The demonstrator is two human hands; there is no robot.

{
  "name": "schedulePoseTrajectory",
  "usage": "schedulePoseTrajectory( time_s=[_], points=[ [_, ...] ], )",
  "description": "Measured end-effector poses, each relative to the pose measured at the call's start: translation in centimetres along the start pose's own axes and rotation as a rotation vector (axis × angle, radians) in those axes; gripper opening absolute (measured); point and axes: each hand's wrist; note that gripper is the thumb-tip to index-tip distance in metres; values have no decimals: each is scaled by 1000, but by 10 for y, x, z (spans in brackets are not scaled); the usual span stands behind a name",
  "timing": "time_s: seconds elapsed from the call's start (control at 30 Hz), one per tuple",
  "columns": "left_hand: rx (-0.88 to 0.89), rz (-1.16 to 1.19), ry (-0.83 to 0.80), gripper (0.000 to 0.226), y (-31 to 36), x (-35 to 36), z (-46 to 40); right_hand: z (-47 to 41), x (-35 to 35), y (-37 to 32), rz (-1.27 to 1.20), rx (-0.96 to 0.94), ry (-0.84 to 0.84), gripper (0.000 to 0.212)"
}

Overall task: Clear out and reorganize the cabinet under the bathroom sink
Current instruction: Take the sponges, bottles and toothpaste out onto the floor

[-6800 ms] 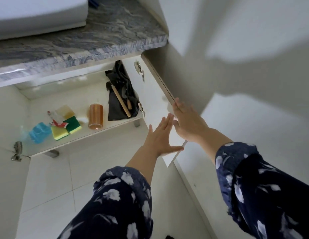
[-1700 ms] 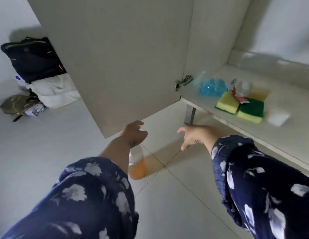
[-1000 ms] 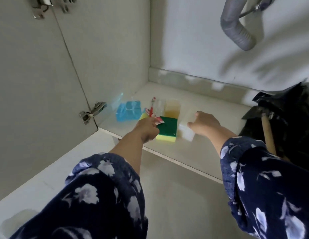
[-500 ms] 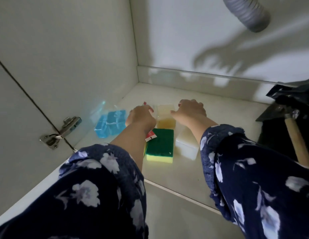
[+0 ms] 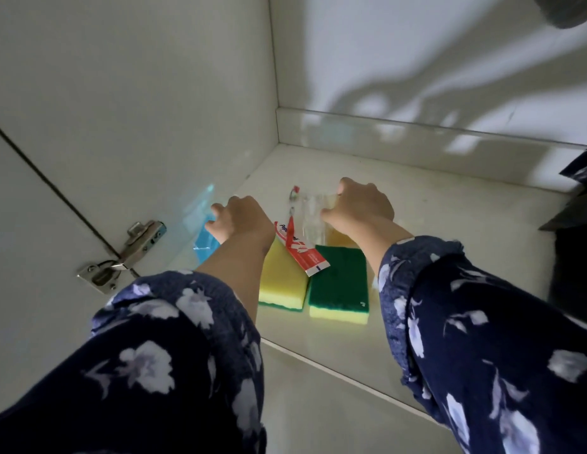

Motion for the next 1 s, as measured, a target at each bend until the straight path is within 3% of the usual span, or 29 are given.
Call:
schedulePoseTrajectory(
  time_s=[0.17,0.33,0.5,0.63,0.8,0.9,1.0],
  points=[
    [8,-69,-14,42,5,5,2,0,-7,-1,-49,6,-34,40],
    [235,-26,43,41,37,4,4,-5,-11,1,-29,0,-66,33],
    [250,89,-155,45,63,4,3,-10,-14,4,31,-3,-91,36],
    [262,129,-171,45,65,-3,-5,-17,-20,7,47,16,-126,28],
    [260,63,-302,62,73,-9,-7,-23,-23,7,98,9,-142,41],
    [238,123,-228,60,74,1,-5,-27,-23,7,118,12,-137,50],
    [281,246,-116,62,62,6,5,-19,-20,13,41,36,-56,37]
  ],
)
Point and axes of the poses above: each hand's wrist, its own z-axis away from the middle knuckle, its own x-axis out of the palm, y = z × x, and after that the axes turned 14 degrees about -y, right-handed
